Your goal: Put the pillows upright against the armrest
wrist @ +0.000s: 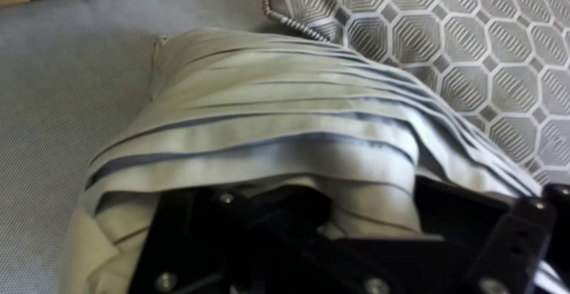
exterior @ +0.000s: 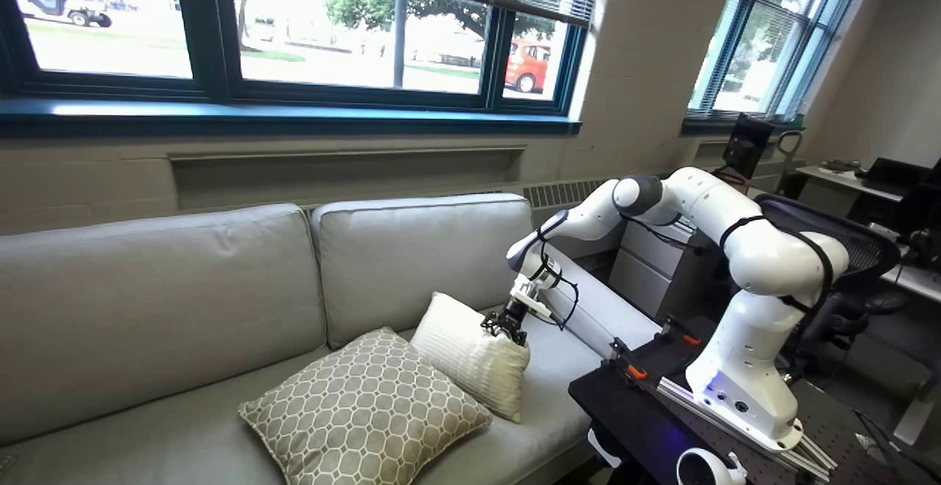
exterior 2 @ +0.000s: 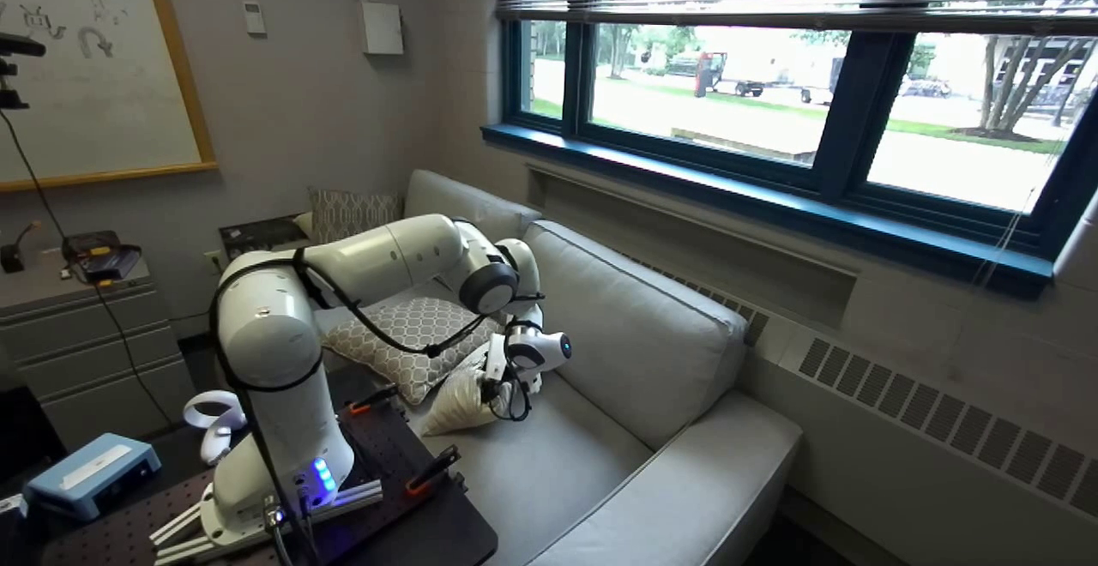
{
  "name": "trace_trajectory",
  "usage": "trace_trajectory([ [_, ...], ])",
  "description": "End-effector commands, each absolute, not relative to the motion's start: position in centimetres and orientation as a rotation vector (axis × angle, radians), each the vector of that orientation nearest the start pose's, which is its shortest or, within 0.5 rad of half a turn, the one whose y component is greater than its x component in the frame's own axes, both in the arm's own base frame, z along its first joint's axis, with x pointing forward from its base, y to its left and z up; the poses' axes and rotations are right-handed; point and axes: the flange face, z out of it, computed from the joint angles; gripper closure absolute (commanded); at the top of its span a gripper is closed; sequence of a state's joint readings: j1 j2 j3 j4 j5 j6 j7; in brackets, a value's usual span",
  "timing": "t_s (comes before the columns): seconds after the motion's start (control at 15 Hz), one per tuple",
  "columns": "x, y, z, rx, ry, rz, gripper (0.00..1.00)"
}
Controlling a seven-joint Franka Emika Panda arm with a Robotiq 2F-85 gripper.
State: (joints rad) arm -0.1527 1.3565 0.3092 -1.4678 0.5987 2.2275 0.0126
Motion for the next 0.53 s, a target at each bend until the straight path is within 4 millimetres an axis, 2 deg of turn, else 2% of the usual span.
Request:
trace_trajectory([
  [0.0,53.9,16.0,-8.0,-2.29,0.513,0.772,0.86],
  [0.27,53.2,19.2,-3.3,-2.284,0.429,0.752,0.97],
  [0.47,52.6,20.4,-0.6,-2.281,0.393,0.732,0.93],
])
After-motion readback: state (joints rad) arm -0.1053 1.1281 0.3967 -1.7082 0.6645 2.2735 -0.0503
